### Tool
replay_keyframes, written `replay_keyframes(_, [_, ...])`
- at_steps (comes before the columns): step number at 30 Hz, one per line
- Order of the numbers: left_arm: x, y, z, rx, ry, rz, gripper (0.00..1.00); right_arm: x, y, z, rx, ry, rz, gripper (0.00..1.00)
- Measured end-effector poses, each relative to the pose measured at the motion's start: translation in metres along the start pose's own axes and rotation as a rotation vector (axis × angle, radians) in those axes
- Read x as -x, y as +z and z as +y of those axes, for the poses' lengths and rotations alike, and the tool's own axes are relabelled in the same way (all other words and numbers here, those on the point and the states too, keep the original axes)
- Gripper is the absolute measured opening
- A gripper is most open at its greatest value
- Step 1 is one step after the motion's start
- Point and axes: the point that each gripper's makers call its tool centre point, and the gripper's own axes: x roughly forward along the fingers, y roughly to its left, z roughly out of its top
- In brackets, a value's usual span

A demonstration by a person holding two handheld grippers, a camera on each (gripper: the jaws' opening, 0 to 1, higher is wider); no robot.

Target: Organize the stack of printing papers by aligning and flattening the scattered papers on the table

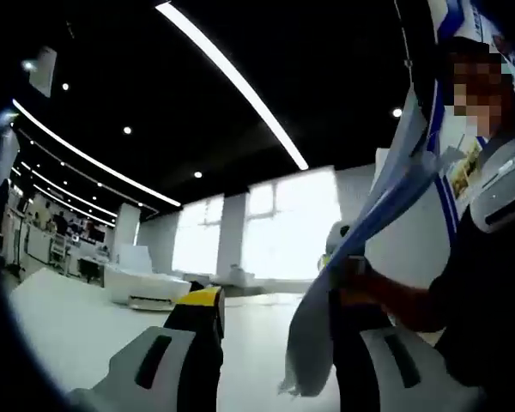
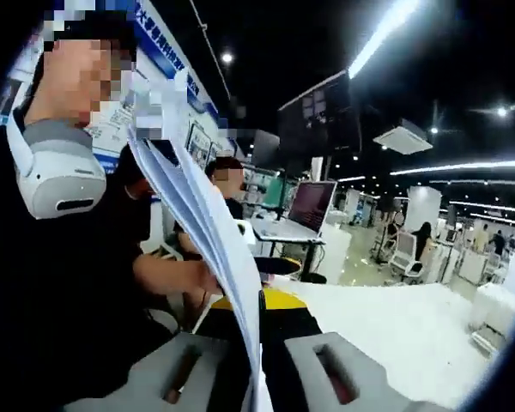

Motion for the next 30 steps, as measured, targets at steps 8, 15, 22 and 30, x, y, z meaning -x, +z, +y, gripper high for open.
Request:
replay_keyframes(8, [-0.009,0.012,-0.008,0.007,-0.027,-0.022,0.45,-0.002,0.001,-0.004,-0.123,0.002,-0.125,0.00])
replay_keyframes(15, [-0.018,0.007,-0.014,0.007,-0.050,0.011,0.31,-0.006,-0.005,-0.014,-0.162,-0.042,-0.173,0.00])
replay_keyframes(22, [-0.017,0.007,-0.009,0.002,-0.040,0.028,0.07,-0.011,-0.009,-0.020,-0.186,-0.074,-0.191,0.00])
replay_keyframes(30, [-0.016,0.006,-0.009,-0.009,-0.016,0.077,0.05,-0.014,-0.016,-0.024,-0.182,-0.099,-0.198,0.00])
